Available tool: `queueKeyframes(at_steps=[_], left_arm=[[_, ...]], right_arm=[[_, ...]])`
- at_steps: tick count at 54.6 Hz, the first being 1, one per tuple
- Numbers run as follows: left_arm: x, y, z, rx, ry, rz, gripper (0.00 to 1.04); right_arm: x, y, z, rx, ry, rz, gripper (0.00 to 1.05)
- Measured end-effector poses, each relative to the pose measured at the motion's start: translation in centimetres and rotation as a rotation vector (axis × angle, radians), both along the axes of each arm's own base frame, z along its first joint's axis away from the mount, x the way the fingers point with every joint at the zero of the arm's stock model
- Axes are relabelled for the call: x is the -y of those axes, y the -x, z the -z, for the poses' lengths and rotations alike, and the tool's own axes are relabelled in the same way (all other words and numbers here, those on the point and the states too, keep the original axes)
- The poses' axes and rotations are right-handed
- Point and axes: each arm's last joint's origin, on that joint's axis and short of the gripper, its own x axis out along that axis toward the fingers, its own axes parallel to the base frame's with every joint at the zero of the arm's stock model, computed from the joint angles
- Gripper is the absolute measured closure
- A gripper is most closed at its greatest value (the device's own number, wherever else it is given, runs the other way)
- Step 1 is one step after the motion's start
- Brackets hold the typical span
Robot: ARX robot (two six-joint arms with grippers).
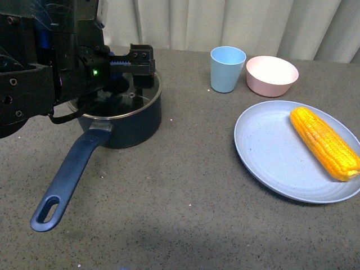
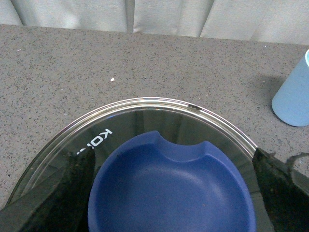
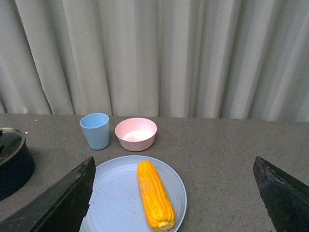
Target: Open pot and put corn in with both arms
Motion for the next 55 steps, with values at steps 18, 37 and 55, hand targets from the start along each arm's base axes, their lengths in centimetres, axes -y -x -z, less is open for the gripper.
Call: queueKeyframes(at_steps=[18, 37, 55], left_arm=[[0.0, 0.0, -0.6, 0.023, -0.001, 0.014, 0.43], [-6.2, 0.3, -6.0, 0.17, 0.015, -0.114, 0.43], [-16.0, 2.1, -0.1, 0.142, 0.018, -0.399, 0.43]], right_arm=[[0.0, 0.0, 0.0, 0.0, 0.0, 0.0, 0.09], [0.0, 0.0, 0.0, 0.0, 0.0, 0.0, 0.09], [0.0, 0.0, 0.0, 0.0, 0.0, 0.0, 0.09]])
